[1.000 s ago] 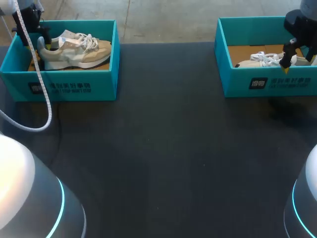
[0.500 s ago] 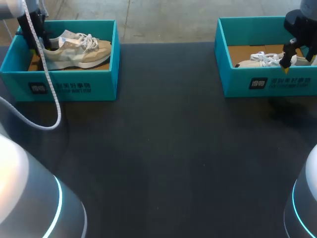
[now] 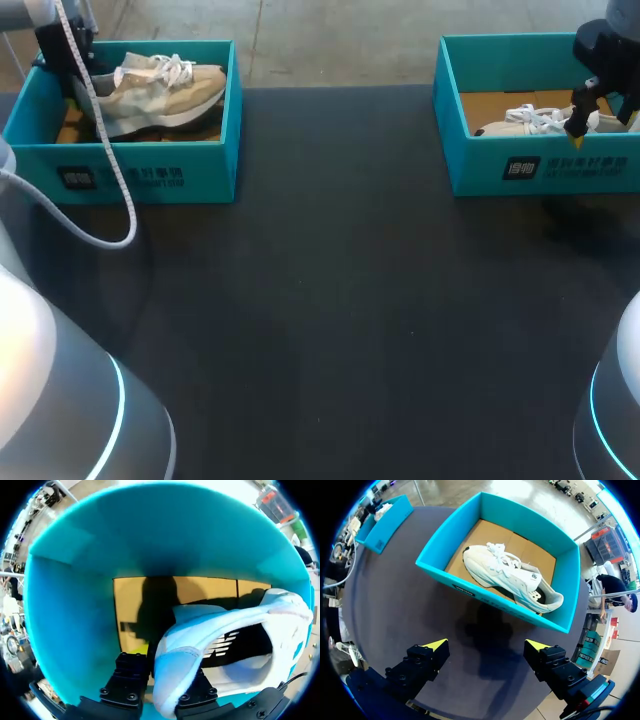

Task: Take the shoe out of the shoebox, open the shoe tongue, remove and reinsert the insole, then place the shoe into the shoebox

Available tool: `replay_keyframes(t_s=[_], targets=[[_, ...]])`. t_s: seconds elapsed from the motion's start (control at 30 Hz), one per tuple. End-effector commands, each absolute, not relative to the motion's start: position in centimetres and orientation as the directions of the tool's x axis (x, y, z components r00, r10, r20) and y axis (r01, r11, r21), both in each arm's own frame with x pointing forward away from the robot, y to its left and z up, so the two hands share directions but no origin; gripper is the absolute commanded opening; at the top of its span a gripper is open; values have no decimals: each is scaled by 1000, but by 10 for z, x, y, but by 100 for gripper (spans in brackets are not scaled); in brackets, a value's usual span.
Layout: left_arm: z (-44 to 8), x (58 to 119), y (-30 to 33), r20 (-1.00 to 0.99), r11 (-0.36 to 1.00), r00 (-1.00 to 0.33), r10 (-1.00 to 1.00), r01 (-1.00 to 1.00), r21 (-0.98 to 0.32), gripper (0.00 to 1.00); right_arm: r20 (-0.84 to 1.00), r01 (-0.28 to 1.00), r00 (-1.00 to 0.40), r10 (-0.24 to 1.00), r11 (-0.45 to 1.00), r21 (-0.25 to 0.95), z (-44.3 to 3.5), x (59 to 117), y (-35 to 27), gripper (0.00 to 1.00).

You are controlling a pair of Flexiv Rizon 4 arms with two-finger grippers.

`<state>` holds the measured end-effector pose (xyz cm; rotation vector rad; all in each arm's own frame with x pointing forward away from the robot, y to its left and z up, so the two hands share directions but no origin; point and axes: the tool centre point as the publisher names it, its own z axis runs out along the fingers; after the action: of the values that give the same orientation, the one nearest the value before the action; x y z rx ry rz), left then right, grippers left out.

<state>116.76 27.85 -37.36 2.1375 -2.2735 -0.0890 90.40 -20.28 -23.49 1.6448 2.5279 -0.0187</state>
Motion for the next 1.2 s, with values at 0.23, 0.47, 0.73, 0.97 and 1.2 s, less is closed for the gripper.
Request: replay_keyframes(t_s=[0.23,0.47,0.73,0.97,1.2], targets=[[-309,1161,284,-64,107,-112,-992,-992,69,0,-113,911,-400,910,408,59,-235,903,-203,100],[-268,1159,288,-100,109,-113,-989,-993,43,0,-113,911,-400,910,408,59,-235,903,-203,100],[-225,1151,288,-122,87,-87,-989,-996,4,0,-113,911,-400,910,408,59,-235,903,-203,100],[-200,1141,285,-138,60,-54,-989,-998,-36,0,-113,911,-400,910,408,59,-235,903,-203,100],[-200,1141,285,-138,60,-54,-989,-998,-36,0,-113,911,-400,910,408,59,-235,903,-203,100]])
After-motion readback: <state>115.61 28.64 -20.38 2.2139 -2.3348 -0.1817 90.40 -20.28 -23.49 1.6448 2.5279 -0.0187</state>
